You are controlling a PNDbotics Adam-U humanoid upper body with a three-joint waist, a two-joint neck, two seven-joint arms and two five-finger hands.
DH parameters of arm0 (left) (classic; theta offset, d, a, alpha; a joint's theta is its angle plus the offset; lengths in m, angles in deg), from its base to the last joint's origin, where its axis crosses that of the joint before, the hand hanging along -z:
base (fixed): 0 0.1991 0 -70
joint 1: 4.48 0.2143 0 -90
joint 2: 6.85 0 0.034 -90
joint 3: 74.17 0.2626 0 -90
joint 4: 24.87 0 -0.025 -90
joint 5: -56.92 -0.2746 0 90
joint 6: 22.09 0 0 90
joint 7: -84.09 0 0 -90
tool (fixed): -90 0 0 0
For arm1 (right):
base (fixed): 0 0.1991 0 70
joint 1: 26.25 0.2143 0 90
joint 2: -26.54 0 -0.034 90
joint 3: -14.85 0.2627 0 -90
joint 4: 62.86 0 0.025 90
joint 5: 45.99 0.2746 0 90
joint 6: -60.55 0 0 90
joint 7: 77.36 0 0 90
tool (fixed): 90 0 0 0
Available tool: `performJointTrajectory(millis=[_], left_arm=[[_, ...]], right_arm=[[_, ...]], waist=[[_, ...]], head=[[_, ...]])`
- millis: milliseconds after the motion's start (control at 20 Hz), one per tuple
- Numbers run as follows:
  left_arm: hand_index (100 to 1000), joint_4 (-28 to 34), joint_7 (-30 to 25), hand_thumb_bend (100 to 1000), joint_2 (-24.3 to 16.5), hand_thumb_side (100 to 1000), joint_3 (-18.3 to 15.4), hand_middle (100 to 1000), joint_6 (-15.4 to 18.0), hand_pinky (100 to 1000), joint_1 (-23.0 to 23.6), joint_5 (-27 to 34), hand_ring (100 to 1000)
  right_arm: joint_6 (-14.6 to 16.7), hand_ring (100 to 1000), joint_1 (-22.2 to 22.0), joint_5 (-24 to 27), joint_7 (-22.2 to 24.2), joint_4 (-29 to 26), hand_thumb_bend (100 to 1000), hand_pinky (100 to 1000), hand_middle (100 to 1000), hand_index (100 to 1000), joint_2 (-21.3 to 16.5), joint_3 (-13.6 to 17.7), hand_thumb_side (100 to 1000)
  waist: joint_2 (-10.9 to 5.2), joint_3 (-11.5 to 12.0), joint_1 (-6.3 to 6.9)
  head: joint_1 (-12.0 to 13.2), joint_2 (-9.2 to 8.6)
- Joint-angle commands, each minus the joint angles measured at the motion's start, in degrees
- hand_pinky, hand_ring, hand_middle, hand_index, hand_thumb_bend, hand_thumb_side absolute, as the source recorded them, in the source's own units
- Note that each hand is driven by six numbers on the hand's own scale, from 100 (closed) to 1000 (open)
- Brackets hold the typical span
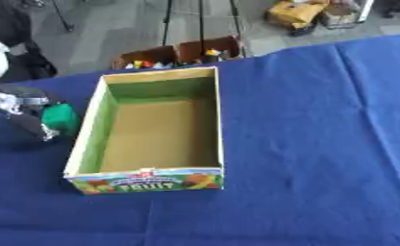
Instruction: Pick up objects on the table and place them in the box.
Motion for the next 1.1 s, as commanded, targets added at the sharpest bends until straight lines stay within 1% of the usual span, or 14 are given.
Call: performJointTrajectory(millis=[50, 100, 200, 250, 350, 450, 500, 550, 600, 650, 700, 800, 950, 1100], left_arm=[[1000, 0.9, -4.0, 123, -2.7, 478, -0.7, 882, 4.1, 727, -1.0, 0.5, 824], [1000, 0.9, -3.5, 132, -2.6, 486, -0.8, 849, 4.0, 687, -0.9, 0.6, 790], [1000, 0.9, -2.4, 137, -2.5, 493, -0.9, 825, 4.1, 670, -0.9, 0.9, 774], [981, 0.9, -1.9, 126, -2.4, 489, -0.8, 787, 4.1, 660, -0.8, 1.2, 759], [948, 0.7, -1.1, 100, -2.3, 473, -0.7, 756, 4.2, 634, -0.7, 1.4, 731], [908, 0.5, -0.4, 100, -2.2, 452, -0.7, 723, 4.1, 599, -0.6, 1.7, 694], [908, 0.5, 0.0, 100, -2.2, 452, -0.7, 723, 4.0, 599, -0.6, 2.0, 694], [879, 0.4, 0.3, 100, -2.1, 433, -0.8, 695, 3.9, 570, -0.6, 2.3, 667], [876, 0.3, 0.7, 100, -2.1, 432, -0.8, 692, 3.7, 568, -0.6, 2.6, 664], [847, 0.3, 1.1, 100, -2.1, 420, -0.8, 672, 3.5, 547, -0.6, 2.9, 645], [846, 0.3, 1.6, 100, -2.1, 419, -0.7, 671, 3.4, 546, -0.6, 3.0, 644], [812, 0.4, 2.5, 100, -2.1, 394, -0.6, 641, 3.1, 517, -0.6, 3.1, 617], [773, 0.4, 3.9, 100, -2.1, 389, -0.5, 616, 2.5, 490, -0.6, 2.1, 594], [754, 0.3, 5.3, 100, -2.1, 387, -0.6, 596, 1.9, 465, -0.7, 0.7, 573]], right_arm=[[-0.1, 718, 0.4, 0.3, -0.1, -1.2, 258, 719, 478, 738, -1.5, 0.5, 867], [-0.1, 719, 0.4, 0.3, -0.2, -1.2, 258, 719, 478, 738, -1.5, 0.6, 867], [-0.1, 719, 0.3, 0.3, -0.2, -1.2, 261, 720, 477, 737, -1.5, 0.6, 865], [-0.2, 719, 0.3, 0.3, -0.2, -1.2, 263, 721, 477, 737, -1.5, 0.7, 862], [-0.2, 720, 0.3, 0.3, -0.3, -1.2, 261, 721, 477, 737, -1.5, 0.7, 861], [-0.2, 720, 0.3, 0.3, -0.4, -1.2, 263, 722, 476, 736, -1.5, 0.8, 860], [-0.2, 720, 0.3, 0.2, -0.4, -1.2, 263, 722, 476, 736, -1.6, 0.9, 860], [-0.3, 721, 0.3, 0.2, -0.4, -1.2, 262, 723, 476, 736, -1.5, 0.9, 857], [-0.3, 721, 0.3, 0.2, -0.4, -1.2, 262, 723, 475, 736, -1.5, 0.9, 857], [-0.3, 721, 0.2, 0.2, -0.5, -1.2, 261, 723, 475, 736, -1.5, 0.9, 855], [-0.3, 721, 0.2, 0.2, -0.5, -1.2, 261, 723, 475, 736, -1.5, 0.9, 855], [-0.3, 721, 0.2, 0.2, -0.6, -1.2, 256, 724, 475, 736, -1.5, 1.0, 850], [-0.4, 720, 0.2, 0.2, -0.7, -1.2, 254, 724, 475, 735, -1.4, 1.0, 847], [-0.5, 721, 0.1, 0.2, -0.8, -1.2, 251, 724, 475, 735, -1.3, 1.0, 840]], waist=[[-1.05, -0.1, -0.24], [-1.01, -0.1, -0.22], [-0.90, -0.2, -0.16], [-0.83, -0.2, -0.12], [-0.71, -0.3, -0.06], [-0.64, -0.4, -0.03], [-0.61, -0.4, -0.01], [-0.60, -0.5, 0.01], [-0.59, -0.5, 0.03], [-0.59, -0.5, 0.06], [-0.60, -0.5, 0.07], [-0.65, -0.6, 0.09], [-0.77, -0.6, 0.07], [-0.91, -0.5, 0.09]], head=[[0.2, -1.01], [0.2, -1.03], [0.2, -1.14], [0.2, -1.15], [0.2, -1.14], [0.2, -1.15], [0.2, -1.16], [0.3, -1.14], [0.3, -1.13], [0.3, -1.13], [0.3, -1.14], [0.3, -1.15], [0.3, -1.08], [0.4, -1.02]])
